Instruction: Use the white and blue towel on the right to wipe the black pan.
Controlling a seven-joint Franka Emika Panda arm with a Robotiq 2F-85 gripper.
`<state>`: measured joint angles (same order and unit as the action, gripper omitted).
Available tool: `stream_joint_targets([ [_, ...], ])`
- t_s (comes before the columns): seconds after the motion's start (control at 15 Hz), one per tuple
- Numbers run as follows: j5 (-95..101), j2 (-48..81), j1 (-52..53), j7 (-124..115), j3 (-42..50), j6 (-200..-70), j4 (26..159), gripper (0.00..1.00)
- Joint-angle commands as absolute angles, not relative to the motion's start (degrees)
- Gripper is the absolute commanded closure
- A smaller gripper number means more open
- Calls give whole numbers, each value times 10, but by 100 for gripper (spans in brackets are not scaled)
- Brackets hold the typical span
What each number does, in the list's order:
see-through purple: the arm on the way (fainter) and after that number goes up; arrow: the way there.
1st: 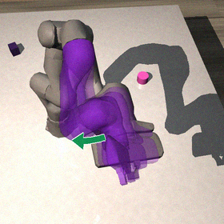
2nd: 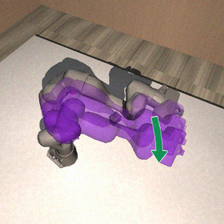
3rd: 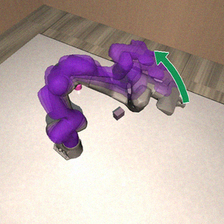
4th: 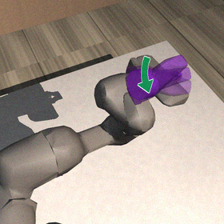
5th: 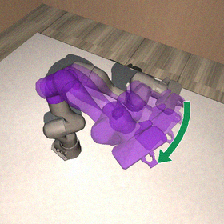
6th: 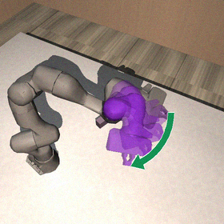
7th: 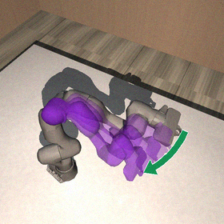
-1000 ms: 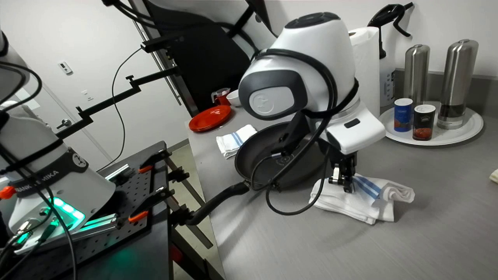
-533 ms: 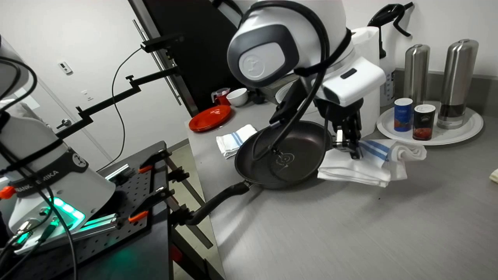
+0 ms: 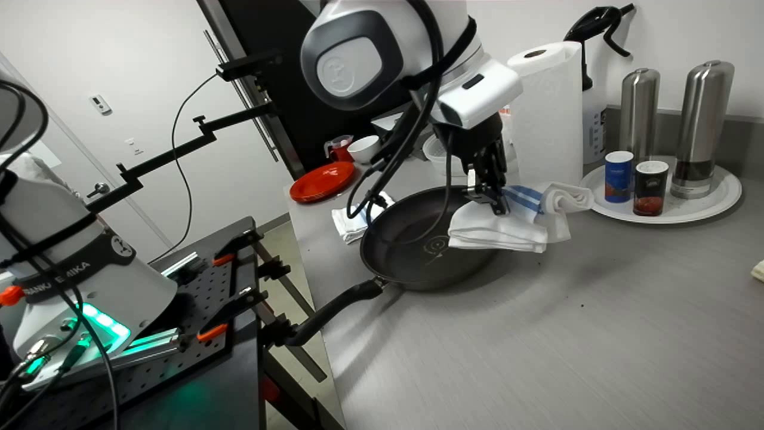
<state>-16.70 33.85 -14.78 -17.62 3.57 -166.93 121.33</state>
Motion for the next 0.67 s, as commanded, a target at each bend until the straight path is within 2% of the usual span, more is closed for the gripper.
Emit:
stream_joint_targets([
  [0.0,-187,300,-139,-160,27,-1697,1285,96],
  [0.6,-178,304,-104,-171,17,-1731,1367,96],
])
